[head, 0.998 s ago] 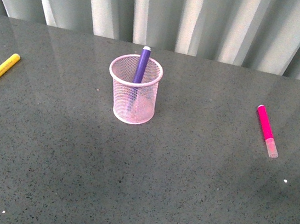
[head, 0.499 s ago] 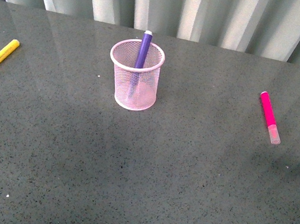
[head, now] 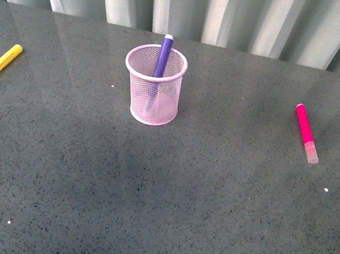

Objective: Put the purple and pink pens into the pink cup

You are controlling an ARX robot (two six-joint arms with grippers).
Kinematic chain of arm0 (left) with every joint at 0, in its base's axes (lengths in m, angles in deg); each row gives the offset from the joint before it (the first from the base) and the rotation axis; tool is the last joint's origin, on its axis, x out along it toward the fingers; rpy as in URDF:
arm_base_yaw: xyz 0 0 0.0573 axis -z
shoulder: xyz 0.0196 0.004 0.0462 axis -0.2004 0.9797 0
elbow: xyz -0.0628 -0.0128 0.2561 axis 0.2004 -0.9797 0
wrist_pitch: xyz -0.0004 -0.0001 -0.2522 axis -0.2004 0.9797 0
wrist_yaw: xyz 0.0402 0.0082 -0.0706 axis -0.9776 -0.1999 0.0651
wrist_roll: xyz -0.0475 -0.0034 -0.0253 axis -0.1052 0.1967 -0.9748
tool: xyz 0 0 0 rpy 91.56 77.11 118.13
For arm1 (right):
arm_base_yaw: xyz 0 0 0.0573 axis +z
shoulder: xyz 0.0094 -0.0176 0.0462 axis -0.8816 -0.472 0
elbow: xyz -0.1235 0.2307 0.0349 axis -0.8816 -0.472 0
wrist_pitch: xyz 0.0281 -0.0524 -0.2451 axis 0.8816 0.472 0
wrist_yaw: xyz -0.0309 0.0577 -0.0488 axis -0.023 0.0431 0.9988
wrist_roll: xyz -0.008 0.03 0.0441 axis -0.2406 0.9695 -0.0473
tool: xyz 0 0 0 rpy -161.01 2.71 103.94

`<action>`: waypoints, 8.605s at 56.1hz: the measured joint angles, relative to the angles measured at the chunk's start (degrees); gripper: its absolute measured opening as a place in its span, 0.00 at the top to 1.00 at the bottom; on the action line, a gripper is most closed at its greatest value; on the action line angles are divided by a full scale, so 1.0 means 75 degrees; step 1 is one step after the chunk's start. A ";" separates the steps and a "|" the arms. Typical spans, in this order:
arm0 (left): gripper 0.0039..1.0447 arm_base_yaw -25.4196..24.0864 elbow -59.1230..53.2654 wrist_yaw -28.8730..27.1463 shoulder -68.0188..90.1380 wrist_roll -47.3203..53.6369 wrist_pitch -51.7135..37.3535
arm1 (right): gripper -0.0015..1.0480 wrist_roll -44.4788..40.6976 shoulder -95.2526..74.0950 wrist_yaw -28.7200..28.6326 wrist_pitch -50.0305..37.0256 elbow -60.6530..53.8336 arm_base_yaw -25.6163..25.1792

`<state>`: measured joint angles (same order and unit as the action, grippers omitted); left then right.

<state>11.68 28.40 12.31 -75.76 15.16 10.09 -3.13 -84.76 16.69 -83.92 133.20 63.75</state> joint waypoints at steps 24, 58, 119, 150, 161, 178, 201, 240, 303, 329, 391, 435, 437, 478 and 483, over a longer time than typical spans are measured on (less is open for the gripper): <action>0.06 0.0000 0.0000 0.0000 0.0000 -0.0003 0.0000 | 0.07 0.0813 -0.2291 -0.0434 0.1594 0.2938 0.0032; 0.06 0.0000 0.0000 0.0000 0.0000 0.0000 0.0000 | 0.07 0.0029 -0.3882 -0.0017 0.1842 0.3844 0.0259; 0.06 0.0000 0.0000 0.0003 0.0000 0.0000 0.0000 | 0.07 -0.0009 -0.5490 0.0061 0.1851 0.4843 0.0358; 0.06 0.0000 0.0000 0.0000 0.0000 0.0000 0.0000 | 0.36 -0.0117 -0.5741 0.0085 0.1880 0.5190 0.0347; 0.06 0.0000 0.0000 0.0003 0.0000 0.0000 0.0000 | 0.61 -0.0122 -0.5779 0.0055 0.1909 0.5275 0.0350; 0.06 0.0000 0.0000 0.0000 0.0000 -0.0003 0.0000 | 0.89 -0.0096 -0.5785 0.0006 0.1906 0.5275 0.0525; 0.06 0.0000 0.0000 0.0000 0.0000 0.0000 0.0000 | 0.89 -0.0493 -0.5225 0.0356 0.0472 0.4223 0.0609; 0.06 0.0000 0.0000 0.0000 0.0000 0.0000 0.0000 | 0.89 -0.1413 -0.3383 -0.1784 -0.6088 0.2136 0.1891; 0.06 0.0000 0.0000 0.0003 0.0000 0.0000 0.0000 | 0.89 -0.1754 -0.4806 -0.2876 -0.6598 0.3552 0.3465; 0.06 0.0000 0.0000 0.0003 0.0000 0.0000 0.0000 | 0.60 -0.1702 -0.5018 -0.2827 -0.6283 0.3640 0.3459; 0.06 0.0000 0.0000 0.0003 0.0000 0.0000 0.0000 | 0.72 -0.2209 -0.0198 0.1413 -0.8597 -0.2355 0.1483; 0.06 0.0000 0.0000 0.0000 0.0000 -0.0003 0.0000 | 0.97 -0.2235 0.4336 -0.0294 -0.7726 -0.6204 -0.0149; 0.06 0.0000 0.0000 0.0000 0.0000 0.0000 0.0000 | 0.97 -0.2232 0.4625 -0.0291 -0.7522 -0.6274 -0.0221; 0.06 0.0000 0.0000 0.0000 0.0000 0.0000 0.0000 | 0.97 -0.2232 0.9005 -0.0326 -0.3719 -0.6580 -0.0236; 0.06 0.0000 0.0000 0.0000 0.0000 0.0000 0.0000 | 0.97 -0.2232 0.9337 -0.0326 -0.3401 -0.6580 -0.0236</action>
<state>11.68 28.40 12.31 -75.76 15.16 10.09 -19.87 -14.73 14.24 -109.42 83.85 61.98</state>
